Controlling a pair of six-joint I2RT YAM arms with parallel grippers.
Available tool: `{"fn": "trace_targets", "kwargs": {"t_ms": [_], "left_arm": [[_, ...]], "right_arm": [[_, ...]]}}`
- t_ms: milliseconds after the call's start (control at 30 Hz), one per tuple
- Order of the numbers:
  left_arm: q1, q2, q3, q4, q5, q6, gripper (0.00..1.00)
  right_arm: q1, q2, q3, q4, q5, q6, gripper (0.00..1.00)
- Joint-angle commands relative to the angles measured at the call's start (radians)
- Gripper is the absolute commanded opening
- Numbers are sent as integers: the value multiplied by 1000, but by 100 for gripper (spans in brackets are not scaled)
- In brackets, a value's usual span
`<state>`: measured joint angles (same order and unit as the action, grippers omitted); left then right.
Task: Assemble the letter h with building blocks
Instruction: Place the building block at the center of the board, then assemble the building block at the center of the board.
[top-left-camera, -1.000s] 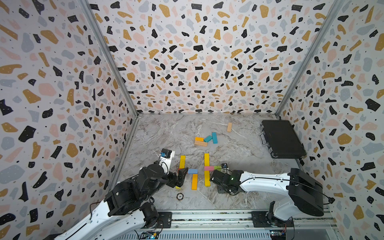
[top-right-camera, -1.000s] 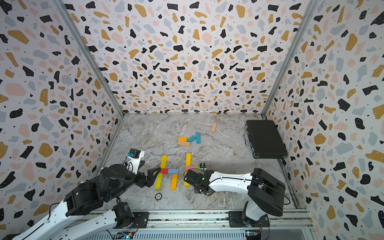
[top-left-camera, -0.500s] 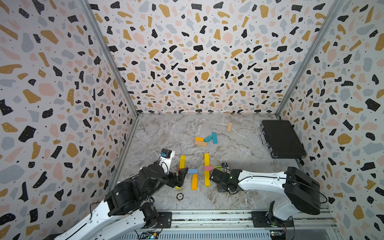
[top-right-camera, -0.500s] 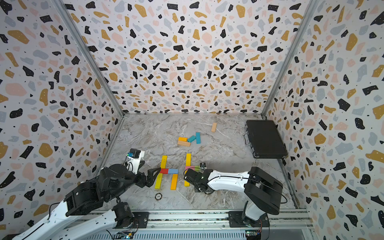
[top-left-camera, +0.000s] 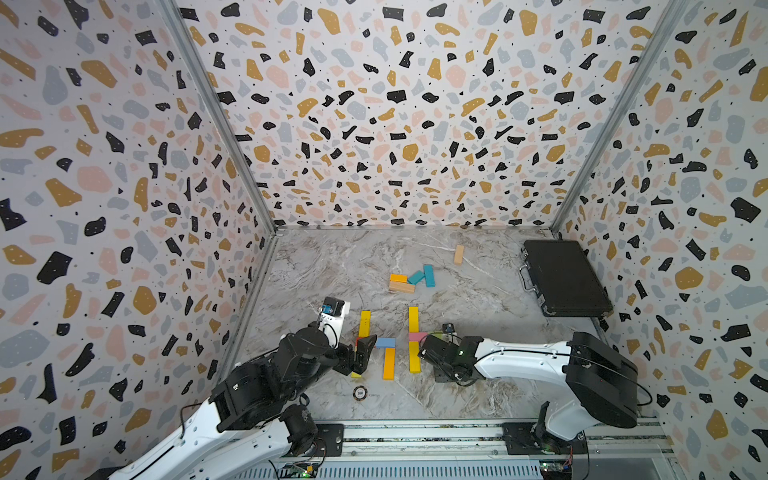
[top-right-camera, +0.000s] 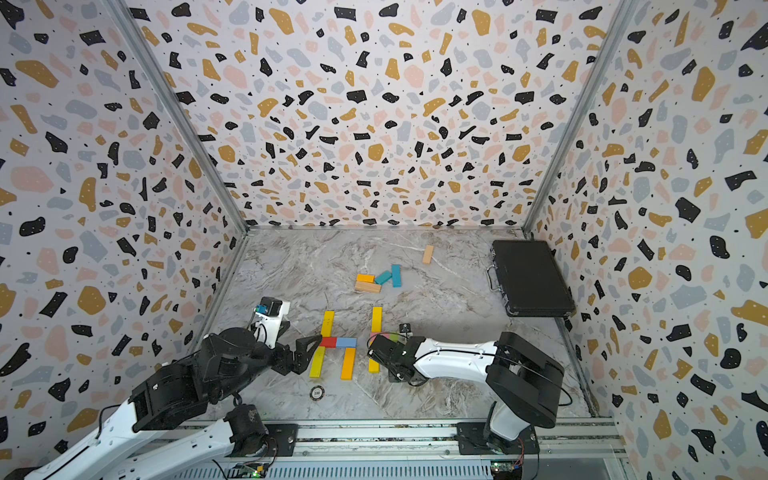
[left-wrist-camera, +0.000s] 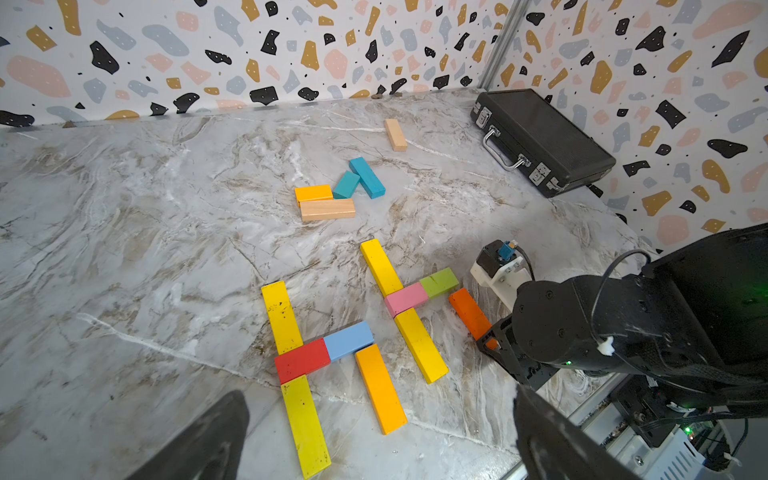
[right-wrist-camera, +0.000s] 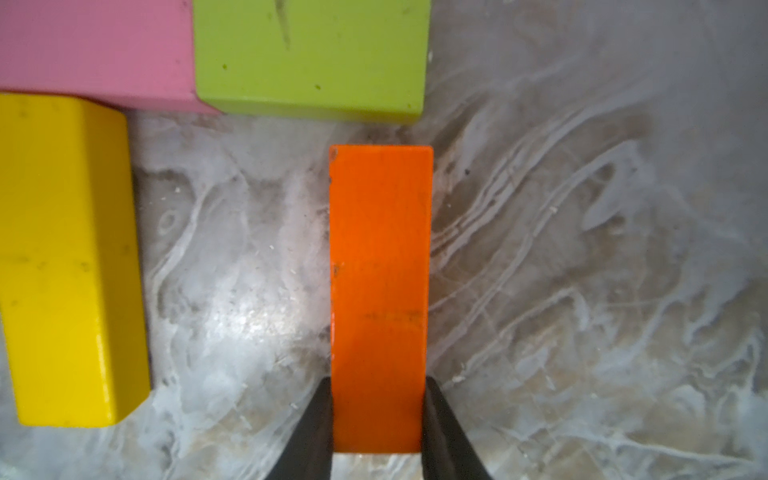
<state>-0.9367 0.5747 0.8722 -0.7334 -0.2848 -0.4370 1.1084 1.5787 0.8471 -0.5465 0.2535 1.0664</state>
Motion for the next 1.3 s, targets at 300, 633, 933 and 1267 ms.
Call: {"fn": "trace_targets", "kwargs": {"t_ms": [300,633,933,1267], "left_arm": [[6,6,15,19,10,14,99],[5,8,16,19,13,15,99],[6,17,17,28,6,19,99],[6,24,16,24,-8,21,99]], "right_arm": [[-12,18,35,-10,4,-11,39],[-12,-79,23,11,52,-42,70],[-46,-186,13,34,84,-205,82],[-111,-92,28,43,111,-245,88]]}}
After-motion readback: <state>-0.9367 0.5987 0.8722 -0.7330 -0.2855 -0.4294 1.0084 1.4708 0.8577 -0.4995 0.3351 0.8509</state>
